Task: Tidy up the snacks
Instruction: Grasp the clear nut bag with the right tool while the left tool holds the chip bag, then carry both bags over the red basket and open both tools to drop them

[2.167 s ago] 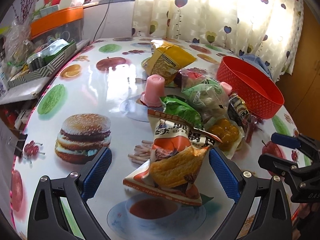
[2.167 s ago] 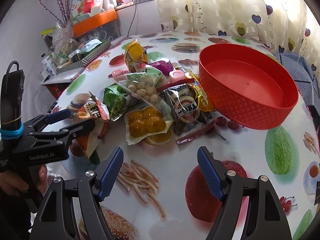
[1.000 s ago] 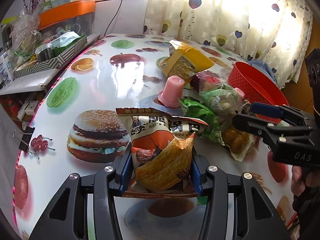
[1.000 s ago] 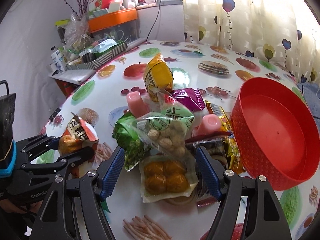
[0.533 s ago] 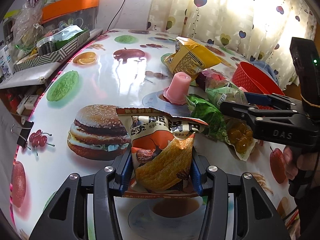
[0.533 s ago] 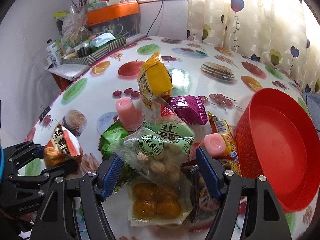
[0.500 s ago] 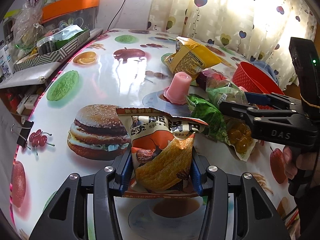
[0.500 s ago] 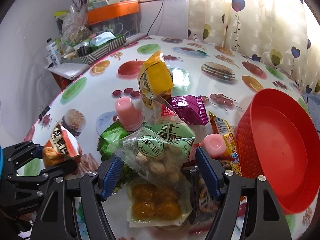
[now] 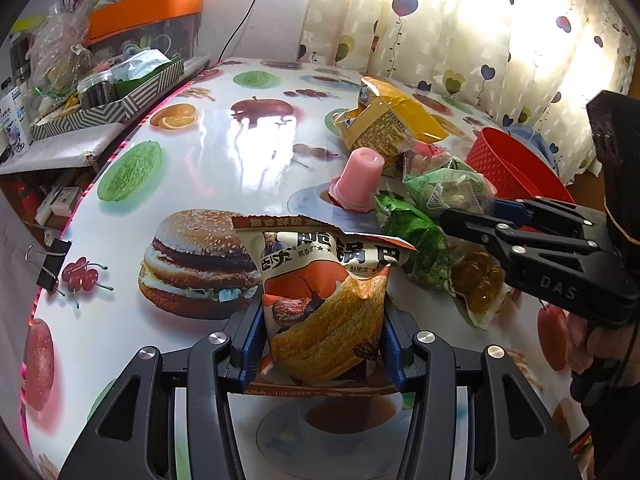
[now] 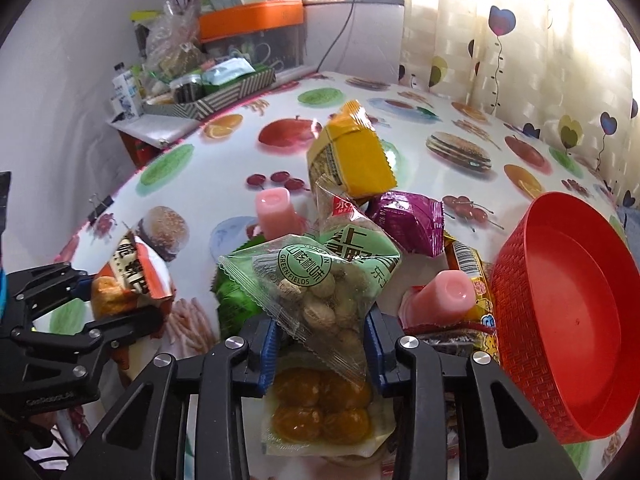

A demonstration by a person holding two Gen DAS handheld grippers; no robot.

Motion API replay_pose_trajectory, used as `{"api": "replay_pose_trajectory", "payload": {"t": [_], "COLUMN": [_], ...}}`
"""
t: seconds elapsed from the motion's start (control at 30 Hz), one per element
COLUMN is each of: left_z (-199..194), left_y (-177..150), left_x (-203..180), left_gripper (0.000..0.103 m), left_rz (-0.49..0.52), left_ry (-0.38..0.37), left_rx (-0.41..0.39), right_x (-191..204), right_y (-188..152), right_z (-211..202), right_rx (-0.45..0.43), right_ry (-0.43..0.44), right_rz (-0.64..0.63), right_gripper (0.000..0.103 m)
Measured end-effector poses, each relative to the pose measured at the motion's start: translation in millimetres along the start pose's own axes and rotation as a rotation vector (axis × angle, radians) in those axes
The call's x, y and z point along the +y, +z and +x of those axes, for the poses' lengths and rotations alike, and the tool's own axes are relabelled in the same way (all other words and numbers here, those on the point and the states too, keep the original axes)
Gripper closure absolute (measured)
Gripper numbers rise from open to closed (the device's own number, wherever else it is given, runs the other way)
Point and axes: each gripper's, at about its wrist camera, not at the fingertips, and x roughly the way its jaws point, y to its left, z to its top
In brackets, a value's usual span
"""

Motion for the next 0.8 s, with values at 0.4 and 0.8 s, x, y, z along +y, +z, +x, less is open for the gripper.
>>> {"api": "replay_pose_trajectory", "payload": {"t": [0.4, 0.8], "left_z": [-26, -26], "left_y": [26, 79], "left_x": [-32, -110], "left_gripper": [0.053, 0.053], "left_rz": [0.056, 0.180], "left_ry": [-0.023, -0.119], "left_rx": [-0.066, -0.125], "right_x": [-17, -121], "right_y": [-15, -35], "right_z": [-61, -104], "right_rx": [-0.116, -0.144], "right_ry": [0.001, -0.178], "right_rz": [0.085, 0.244], "right_gripper": [0.069, 0.069]}}
